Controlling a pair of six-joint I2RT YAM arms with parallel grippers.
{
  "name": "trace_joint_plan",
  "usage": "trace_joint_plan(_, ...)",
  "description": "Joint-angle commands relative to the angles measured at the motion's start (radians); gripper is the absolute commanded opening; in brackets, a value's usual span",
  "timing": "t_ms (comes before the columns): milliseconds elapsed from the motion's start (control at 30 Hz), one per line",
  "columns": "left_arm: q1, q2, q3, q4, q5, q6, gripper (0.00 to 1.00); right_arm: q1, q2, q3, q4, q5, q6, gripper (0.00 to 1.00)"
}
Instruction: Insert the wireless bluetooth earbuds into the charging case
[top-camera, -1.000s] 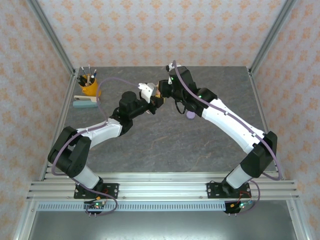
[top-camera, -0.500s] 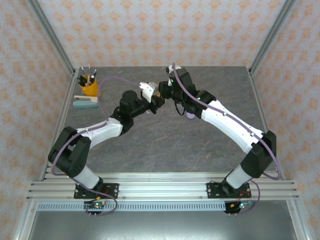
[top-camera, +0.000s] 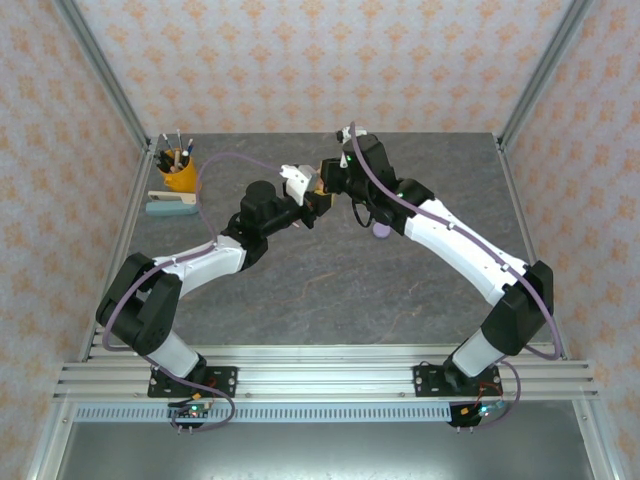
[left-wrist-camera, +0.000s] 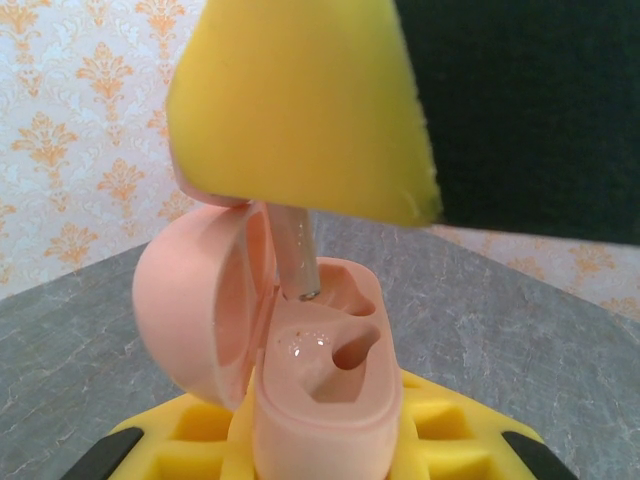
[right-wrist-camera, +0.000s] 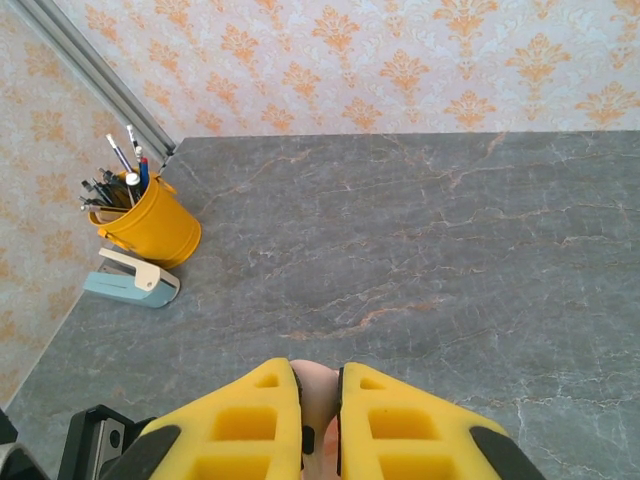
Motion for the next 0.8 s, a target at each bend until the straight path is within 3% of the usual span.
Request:
trace_joint_plan(0,-0.007,-0.038,0.030,0.024,0.021,0.013,0.00,-0.001,-0.021,-0.023,0.007,-0.016,-0.001,0.13)
trace_joint_plan(767,-0.006,-0.035,0.049,0.019,-0.013,0.017,0.00,-0.001,-0.058,-0.088,0.007,-0.006,0.001,0.12)
